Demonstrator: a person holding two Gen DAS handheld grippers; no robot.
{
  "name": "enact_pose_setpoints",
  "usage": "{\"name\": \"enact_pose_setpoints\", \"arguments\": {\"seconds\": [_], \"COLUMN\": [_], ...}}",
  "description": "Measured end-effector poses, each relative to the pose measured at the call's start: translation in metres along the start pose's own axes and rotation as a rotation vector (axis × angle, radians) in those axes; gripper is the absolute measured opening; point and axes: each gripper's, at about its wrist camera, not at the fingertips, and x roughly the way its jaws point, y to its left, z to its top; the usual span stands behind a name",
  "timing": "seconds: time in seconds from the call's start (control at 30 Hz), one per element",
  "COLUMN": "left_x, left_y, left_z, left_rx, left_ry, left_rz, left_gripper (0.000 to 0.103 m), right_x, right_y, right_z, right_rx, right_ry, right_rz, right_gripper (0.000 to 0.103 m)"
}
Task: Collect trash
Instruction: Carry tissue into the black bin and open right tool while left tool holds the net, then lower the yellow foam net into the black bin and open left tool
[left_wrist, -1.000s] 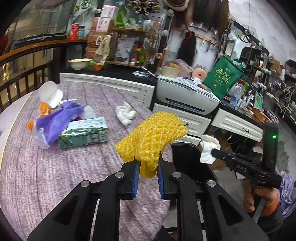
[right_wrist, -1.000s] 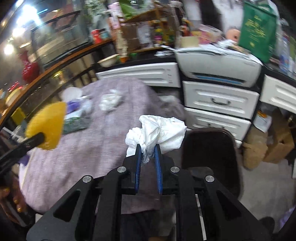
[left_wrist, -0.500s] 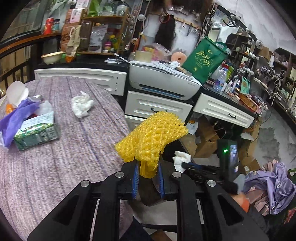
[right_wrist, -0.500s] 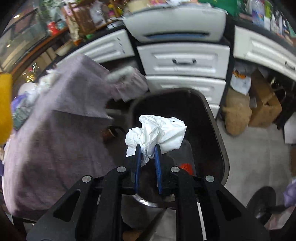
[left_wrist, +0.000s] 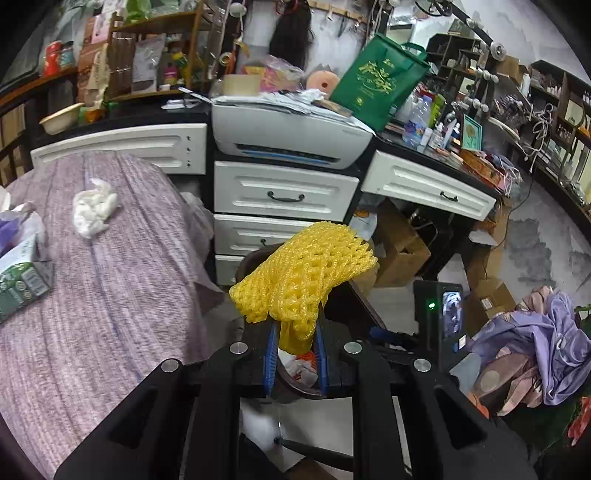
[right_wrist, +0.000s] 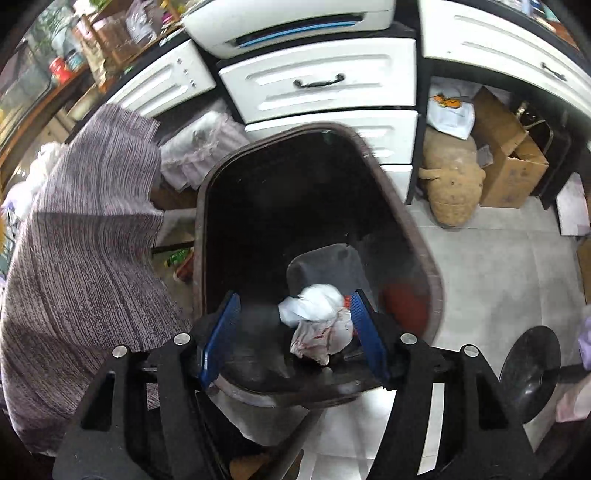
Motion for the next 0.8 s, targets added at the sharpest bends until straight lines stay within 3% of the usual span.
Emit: {"name": "enact_pose_setpoints", "arguments": {"seconds": [0.17, 0.23, 0.8], "left_x": [0.022, 0.032, 0.104], "left_y": [-0.017, -0.021, -0.054], "left_z": [0.0, -0.001, -0.017], "left_rx": [0.044, 0.053, 0.148], "left_ry": [0.044, 0.064, 0.238], "left_rz": [-0.027, -0.037, -0.052], "left_gripper": [0.017, 0.017, 0.017], "right_x": [-0.027, -0.038, -0.068], "right_y": [-0.021, -0.032, -0.07], "right_z": [0.001, 0.002, 0.001], "right_rx": [0.038, 0.055, 0.127], "right_ry": [-0.061, -0.088, -0.147], "right_rz": [-0.04, -0.062, -0.102], "right_gripper": [0.064, 0.072, 0.074]}}
